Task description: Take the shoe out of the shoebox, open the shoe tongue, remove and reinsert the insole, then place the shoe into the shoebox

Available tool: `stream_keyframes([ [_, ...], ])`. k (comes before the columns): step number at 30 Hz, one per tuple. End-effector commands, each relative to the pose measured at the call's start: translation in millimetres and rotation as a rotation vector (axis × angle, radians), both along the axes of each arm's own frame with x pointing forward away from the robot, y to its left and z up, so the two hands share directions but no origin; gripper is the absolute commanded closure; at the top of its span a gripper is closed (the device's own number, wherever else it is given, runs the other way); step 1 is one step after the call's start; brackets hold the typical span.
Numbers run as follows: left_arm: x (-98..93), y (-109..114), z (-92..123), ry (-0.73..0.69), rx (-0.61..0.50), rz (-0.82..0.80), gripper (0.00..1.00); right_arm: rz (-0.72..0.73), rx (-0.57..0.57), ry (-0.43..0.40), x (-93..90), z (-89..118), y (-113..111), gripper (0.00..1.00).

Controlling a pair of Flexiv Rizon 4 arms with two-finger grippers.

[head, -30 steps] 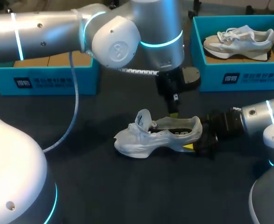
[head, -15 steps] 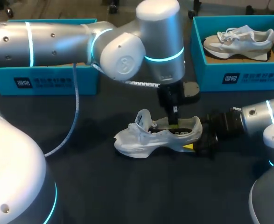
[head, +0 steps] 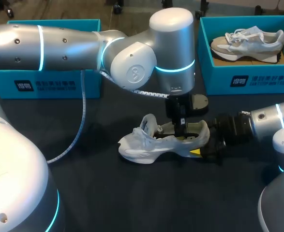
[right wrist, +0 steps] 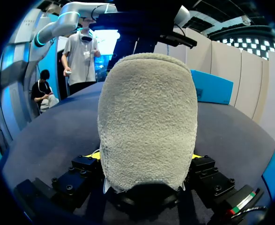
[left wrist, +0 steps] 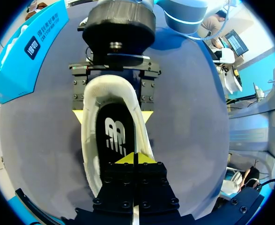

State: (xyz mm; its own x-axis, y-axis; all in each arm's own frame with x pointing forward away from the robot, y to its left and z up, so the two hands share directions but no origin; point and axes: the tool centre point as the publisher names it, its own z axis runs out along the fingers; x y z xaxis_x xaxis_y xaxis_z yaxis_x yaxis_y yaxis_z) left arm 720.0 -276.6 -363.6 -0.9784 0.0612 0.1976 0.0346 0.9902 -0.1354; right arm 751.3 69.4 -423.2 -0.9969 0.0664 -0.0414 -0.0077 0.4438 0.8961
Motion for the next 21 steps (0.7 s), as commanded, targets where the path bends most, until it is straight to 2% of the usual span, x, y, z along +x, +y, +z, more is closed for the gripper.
stream_keyframes([
  [1,-0.6,7,-5,-0.001,-0.006,-0.005,1.00,-0.002,-0.004,-0.001,-0.4,0,1,1.00],
  [6,-1.4,9,-10,-0.003,-0.009,-0.032,1.00,-0.002,-0.004,-0.001,-0.4,0,1,1.00],
  [8,-1.8,9,-12,-0.003,-0.008,-0.040,0.73,-0.002,-0.004,-0.001,-0.4,0,1,1.00],
  [11,-2.2,10,-15,0.005,-0.010,-0.047,0.78,-0.002,-0.004,-0.001,-0.4,0,1,1.00],
  [15,-1.6,10,-20,-0.002,-0.004,-0.051,0.47,-0.002,-0.004,-0.001,-0.4,0,1,1.00],
  [16,-1.0,10,-22,-0.009,0.001,-0.057,0.45,-0.002,-0.004,-0.001,-0.4,0,1,1.00],
  [17,-0.5,9,-23,-0.012,0.000,-0.057,0.49,-0.002,-0.004,-0.001,-0.4,0,1,1.00],
  [21,3.0,8,-28,-0.042,-0.008,-0.059,0.53,-0.002,-0.004,-0.001,-0.4,0,1,1.00],
])
